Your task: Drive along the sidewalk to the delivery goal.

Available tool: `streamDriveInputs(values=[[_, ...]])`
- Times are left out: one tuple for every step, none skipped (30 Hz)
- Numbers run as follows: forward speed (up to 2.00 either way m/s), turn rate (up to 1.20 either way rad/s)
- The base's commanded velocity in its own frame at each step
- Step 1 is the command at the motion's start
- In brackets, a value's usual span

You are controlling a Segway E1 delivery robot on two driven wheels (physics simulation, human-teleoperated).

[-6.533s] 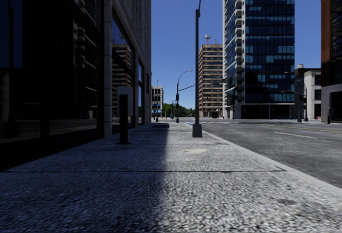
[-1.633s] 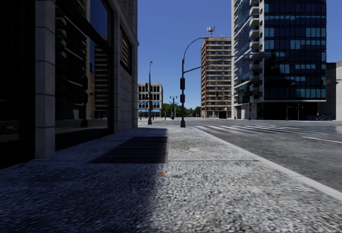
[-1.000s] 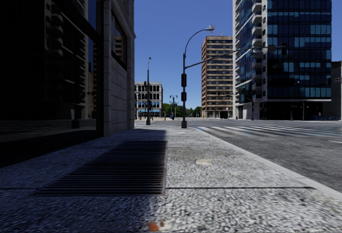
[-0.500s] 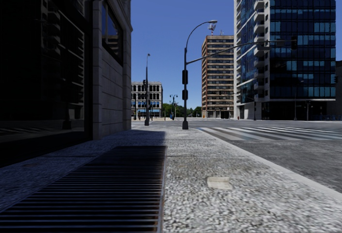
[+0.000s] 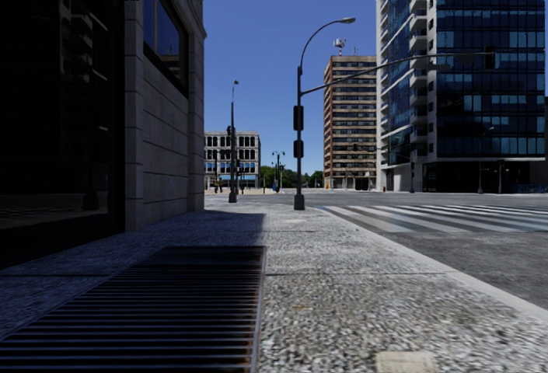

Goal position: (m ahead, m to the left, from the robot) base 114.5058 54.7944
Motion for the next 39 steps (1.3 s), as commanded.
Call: streamDriveInputs(values=[[2.0,0.0],[2.0,0.0],[2.0,0.0],[2.0,0.0],[2.0,0.0],[2.0,0.0],[2.0,0.0],[2.0,0.0],[2.0,0.0],[2.0,0.0],[2.0,0.0],[2.0,0.0],[2.0,0.0],[2.0,0.0],[2.0,0.0],[2.0,0.0],[2.0,0.0],[2.0,0.0],[2.0,0.0],[2.0,0.0],[2.0,0.0],[2.0,0.0],[2.0,0.0],[2.0,0.0],[2.0,0.0],[2.0,0.0],[2.0,0.0],[2.0,0.0],[2.0,0.0],[2.0,0.0],[2.0,0.0],[2.0,0.0],[2.0,0.0],[2.0,0.0],[2.0,0.0],[2.0,0.0],[2.0,0.0],[2.0,0.0],[2.0,0.0]])
